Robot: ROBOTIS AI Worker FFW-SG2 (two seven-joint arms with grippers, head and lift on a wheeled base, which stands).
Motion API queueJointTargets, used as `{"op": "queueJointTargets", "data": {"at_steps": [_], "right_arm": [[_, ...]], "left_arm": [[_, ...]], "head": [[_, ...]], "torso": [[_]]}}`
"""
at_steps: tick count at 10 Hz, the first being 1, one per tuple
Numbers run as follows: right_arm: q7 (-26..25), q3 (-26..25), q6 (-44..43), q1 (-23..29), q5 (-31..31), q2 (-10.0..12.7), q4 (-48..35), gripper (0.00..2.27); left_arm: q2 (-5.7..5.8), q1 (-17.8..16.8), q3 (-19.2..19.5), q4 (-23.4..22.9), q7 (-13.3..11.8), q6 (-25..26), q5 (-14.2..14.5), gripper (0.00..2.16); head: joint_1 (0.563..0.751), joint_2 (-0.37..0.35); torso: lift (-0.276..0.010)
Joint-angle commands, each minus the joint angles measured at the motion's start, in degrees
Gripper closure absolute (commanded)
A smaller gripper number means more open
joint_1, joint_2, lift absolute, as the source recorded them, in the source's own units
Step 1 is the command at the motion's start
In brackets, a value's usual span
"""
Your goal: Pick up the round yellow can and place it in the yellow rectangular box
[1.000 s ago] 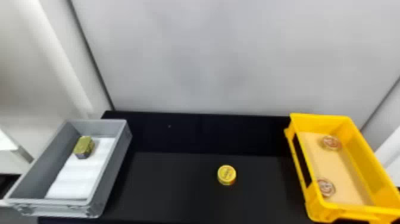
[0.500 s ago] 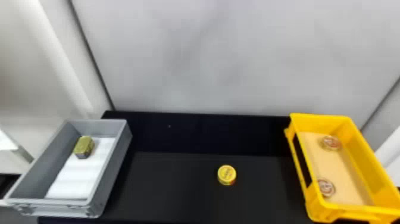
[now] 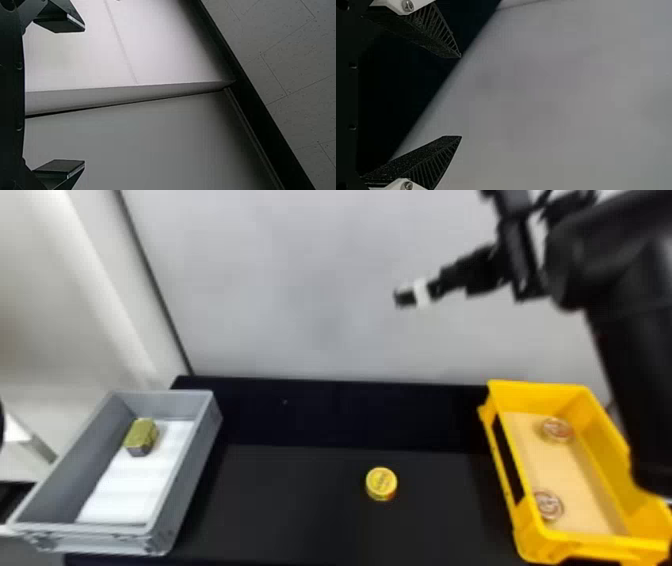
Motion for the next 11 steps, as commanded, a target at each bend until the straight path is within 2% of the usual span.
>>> {"op": "queueJointTargets", "data": {"at_steps": [1,4,8,9,11], "right_arm": [[0.5,-1.2,-1.7,5.0,-1.7,1.2,5.2,0.02],[-1.2,-1.6,-5.4,9.5,-3.1,3.0,12.3,0.0],[-0.7,1.0,-10.5,11.5,-6.5,4.8,24.2,0.0],[0.0,2.7,-11.4,11.4,-5.2,5.0,26.9,0.0],[5.9,8.5,-17.0,9.9,0.7,4.8,33.4,0.0]], "left_arm": [[-0.18,-0.5,-0.8,0.3,0.0,0.3,0.1,0.08],[-0.62,-1.0,-1.5,0.9,0.0,0.0,0.4,0.08],[-0.71,-0.9,-1.6,1.2,-0.3,-0.9,0.9,0.08],[-0.8,-0.9,-1.6,1.3,-0.3,-0.9,1.1,0.08],[-0.8,-1.0,-1.7,1.4,-0.3,-1.1,1.2,0.08]], "head": [[0.694,0.054],[0.694,0.054],[0.694,0.054],[0.694,0.054],[0.694,0.054]], "torso": [[-0.003],[-0.003],[-0.003],[-0.003],[-0.003]]}}
